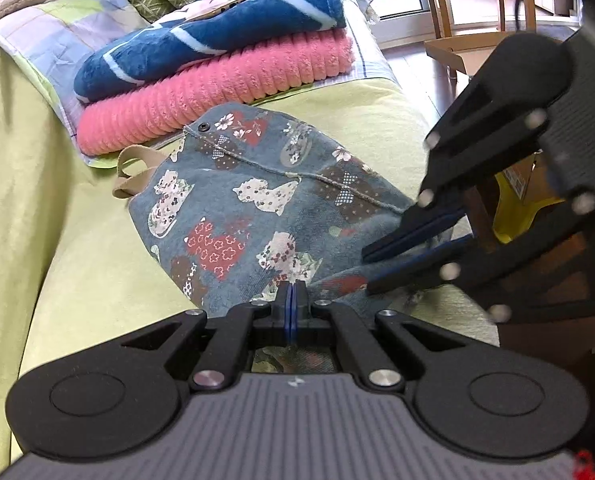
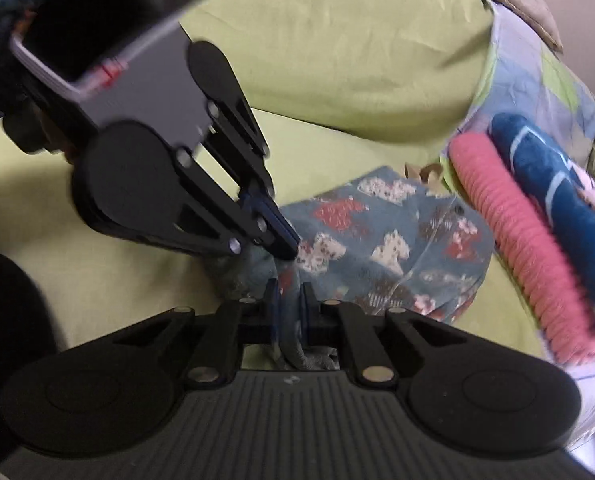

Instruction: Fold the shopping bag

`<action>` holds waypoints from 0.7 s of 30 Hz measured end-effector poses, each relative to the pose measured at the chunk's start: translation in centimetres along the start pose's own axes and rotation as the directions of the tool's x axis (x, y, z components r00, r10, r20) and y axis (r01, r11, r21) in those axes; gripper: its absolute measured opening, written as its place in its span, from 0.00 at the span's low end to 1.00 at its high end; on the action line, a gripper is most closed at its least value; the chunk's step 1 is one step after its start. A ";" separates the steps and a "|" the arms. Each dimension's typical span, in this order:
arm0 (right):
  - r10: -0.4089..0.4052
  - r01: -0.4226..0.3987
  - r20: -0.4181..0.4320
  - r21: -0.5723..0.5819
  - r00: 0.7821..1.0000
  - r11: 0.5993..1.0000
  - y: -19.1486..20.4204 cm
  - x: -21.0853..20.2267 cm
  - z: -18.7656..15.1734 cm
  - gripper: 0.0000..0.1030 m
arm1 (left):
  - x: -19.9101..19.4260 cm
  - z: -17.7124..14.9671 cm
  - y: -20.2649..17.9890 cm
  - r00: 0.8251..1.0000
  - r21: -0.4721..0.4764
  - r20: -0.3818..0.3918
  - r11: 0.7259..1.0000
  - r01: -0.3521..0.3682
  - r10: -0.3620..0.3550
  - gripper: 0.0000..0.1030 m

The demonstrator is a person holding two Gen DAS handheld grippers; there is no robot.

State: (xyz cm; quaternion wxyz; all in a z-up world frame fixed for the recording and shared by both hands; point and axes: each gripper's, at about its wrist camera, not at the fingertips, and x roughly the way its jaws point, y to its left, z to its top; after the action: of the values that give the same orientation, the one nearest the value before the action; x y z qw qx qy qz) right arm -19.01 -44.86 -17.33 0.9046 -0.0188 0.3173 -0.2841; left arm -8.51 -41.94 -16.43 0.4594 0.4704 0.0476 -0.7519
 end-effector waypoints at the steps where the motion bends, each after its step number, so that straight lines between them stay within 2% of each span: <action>1: 0.002 -0.002 -0.004 -0.006 1.000 1.000 -0.1 0.2 0.0 0.07 | -0.2 0.0 -0.1 1.000 0.015 0.003 1.000 -0.004 0.004 0.00; 2: 0.003 -0.003 -0.009 -0.017 1.000 1.000 0.0 0.2 0.1 0.07 | -0.6 -0.1 -0.2 1.000 0.045 0.012 0.999 -0.017 0.016 0.00; 3: 0.004 -0.004 -0.016 -0.029 1.000 1.000 0.1 0.1 0.1 0.07 | -1.2 -0.3 -0.6 0.999 0.097 0.028 0.994 -0.045 0.042 0.11; 4: 0.008 -0.008 -0.021 -0.030 1.000 1.000 0.1 0.1 0.2 0.07 | -1.7 -0.6 -1.2 0.996 0.179 0.041 0.980 -0.087 0.081 0.13; 5: 0.015 -0.016 -0.022 -0.020 1.000 1.000 -0.3 0.1 0.3 0.07 | -2.2 -1.1 -1.9 0.991 0.276 0.051 0.952 -0.133 0.124 0.13; 6: 0.024 -0.024 -0.022 -0.009 0.999 1.000 -0.6 0.1 0.2 0.07 | -2.8 -1.6 -2.6 0.984 0.369 0.065 0.912 -0.178 0.166 0.14; 7: 0.030 -0.030 -0.021 -0.004 0.999 1.000 -0.6 0.1 0.2 0.07 | -3.2 -2.3 -3.4 0.977 0.467 0.078 0.858 -0.213 0.200 0.15; 9: 0.039 -0.039 -0.021 0.000 0.999 0.999 -0.6 0.0 0.2 0.07 | -3.7 -4.1 -4.6 0.965 0.649 0.109 0.718 -0.249 0.237 0.16; 11: 0.046 -0.045 -0.023 0.004 0.999 0.999 -0.9 0.1 0.3 0.07 | -3.8 -6.5 -5.6 0.961 0.803 0.147 0.538 -0.254 0.234 0.19; 12: 0.049 -0.048 -0.025 0.008 0.998 0.999 -1.0 0.3 0.3 0.07 | -3.6 -7.7 -6.0 0.959 0.860 0.166 0.441 -0.255 0.231 0.31; 14: 0.054 -0.053 -0.027 0.011 0.998 0.999 -1.1 0.2 0.3 0.07 | -3.0 -10.1 -6.5 0.951 0.928 0.224 0.250 -0.275 0.214 0.44; 15: 0.056 -0.056 -0.026 0.011 0.998 0.998 -1.2 0.2 0.3 0.07 | -2.6 -11.1 -6.6 0.946 0.943 0.256 0.163 -0.289 0.198 0.47; 16: 0.059 -0.058 -0.025 0.014 0.998 0.998 -1.2 0.2 0.3 0.07 | -2.2 -11.9 -6.7 0.942 0.947 0.283 0.100 -0.304 0.181 0.48; 18: 0.065 -0.064 -0.024 0.019 0.998 0.998 -1.3 0.2 0.3 0.07 | -1.3 -12.9 -6.7 0.937 0.947 0.314 0.013 -0.320 0.153 0.50; 19: 0.067 -0.067 -0.024 0.020 0.997 0.998 -1.4 0.3 0.3 0.07 | -0.9 -13.2 -6.6 0.936 0.945 0.325 -0.012 -0.326 0.139 0.49; 21: 0.070 -0.070 -0.023 0.018 0.997 0.997 -1.5 0.3 0.3 0.07 | -0.4 -13.4 -6.2 0.932 0.939 0.344 -0.033 -0.343 0.113 0.48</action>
State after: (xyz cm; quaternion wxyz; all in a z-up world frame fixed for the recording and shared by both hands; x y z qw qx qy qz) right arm -19.42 -46.27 -16.93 0.9103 0.0037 0.3259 -0.2551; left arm -4.08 -31.32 -25.76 0.1162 0.5923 -0.6084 -0.5153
